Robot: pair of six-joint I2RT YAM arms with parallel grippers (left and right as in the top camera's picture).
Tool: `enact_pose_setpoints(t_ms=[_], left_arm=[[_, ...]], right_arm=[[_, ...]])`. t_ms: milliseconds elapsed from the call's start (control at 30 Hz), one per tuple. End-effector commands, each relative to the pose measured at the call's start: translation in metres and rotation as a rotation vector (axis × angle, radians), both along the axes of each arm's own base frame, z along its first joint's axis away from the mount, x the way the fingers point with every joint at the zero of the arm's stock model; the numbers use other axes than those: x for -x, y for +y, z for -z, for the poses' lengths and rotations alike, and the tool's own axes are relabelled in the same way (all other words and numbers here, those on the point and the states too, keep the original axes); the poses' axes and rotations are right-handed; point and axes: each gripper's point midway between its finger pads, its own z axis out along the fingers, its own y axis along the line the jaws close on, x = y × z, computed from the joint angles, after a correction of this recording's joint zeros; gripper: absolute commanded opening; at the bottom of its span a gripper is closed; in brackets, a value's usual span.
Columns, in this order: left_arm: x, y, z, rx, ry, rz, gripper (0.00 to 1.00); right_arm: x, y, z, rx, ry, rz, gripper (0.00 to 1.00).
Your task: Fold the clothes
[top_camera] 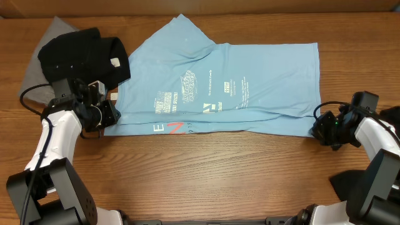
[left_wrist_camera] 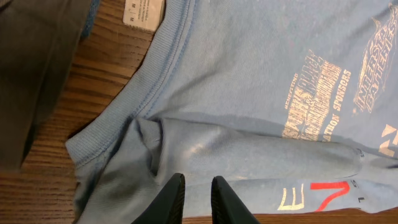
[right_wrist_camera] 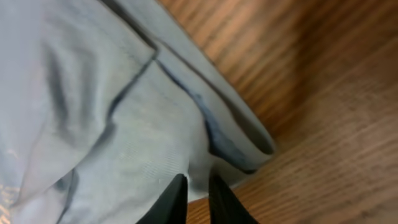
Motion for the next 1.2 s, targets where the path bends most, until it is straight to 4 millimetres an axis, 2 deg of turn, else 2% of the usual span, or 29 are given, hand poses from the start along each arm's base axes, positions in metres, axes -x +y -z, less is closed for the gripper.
enact_pose_setpoints(t_ms=[0, 167, 200, 267, 400, 667, 900, 1067, 1167], left_arm=[[-0.007, 0.001, -0.008, -0.011, -0.026, 0.013, 0.19], [0.001, -0.010, -0.006, 0.032, 0.003, 0.034, 0.23], [0.003, -0.014, -0.004, 0.036, 0.016, 0.041, 0.27], [0.010, -0.023, 0.004, 0.042, 0.050, 0.063, 0.35], [0.022, -0.030, 0.026, -0.006, 0.114, 0.090, 0.38], [0.016, -0.031, 0.060, -0.029, 0.109, 0.099, 0.40], [0.030, -0.033, 0.094, 0.000, 0.215, 0.102, 0.36], [0.032, -0.034, 0.100, 0.005, 0.234, 0.102, 0.34], [0.031, -0.034, 0.100, 0.003, 0.226, 0.102, 0.34]], right_arm=[[0.009, -0.014, 0.005, 0.063, 0.041, 0.026, 0.28], [-0.004, -0.014, -0.006, 0.025, -0.023, 0.004, 0.33], [-0.007, -0.015, -0.008, 0.026, -0.033, -0.001, 0.33], [-0.012, -0.018, -0.012, 0.032, -0.049, 0.001, 0.33], [-0.018, -0.021, -0.017, 0.043, -0.069, 0.001, 0.33], [-0.013, -0.038, -0.012, 0.139, -0.029, 0.019, 0.33], [-0.007, -0.023, -0.003, 0.125, -0.007, -0.031, 0.38], [-0.008, -0.012, 0.000, 0.135, -0.008, -0.074, 0.38], [-0.007, -0.020, 0.003, 0.182, 0.008, -0.068, 0.38]])
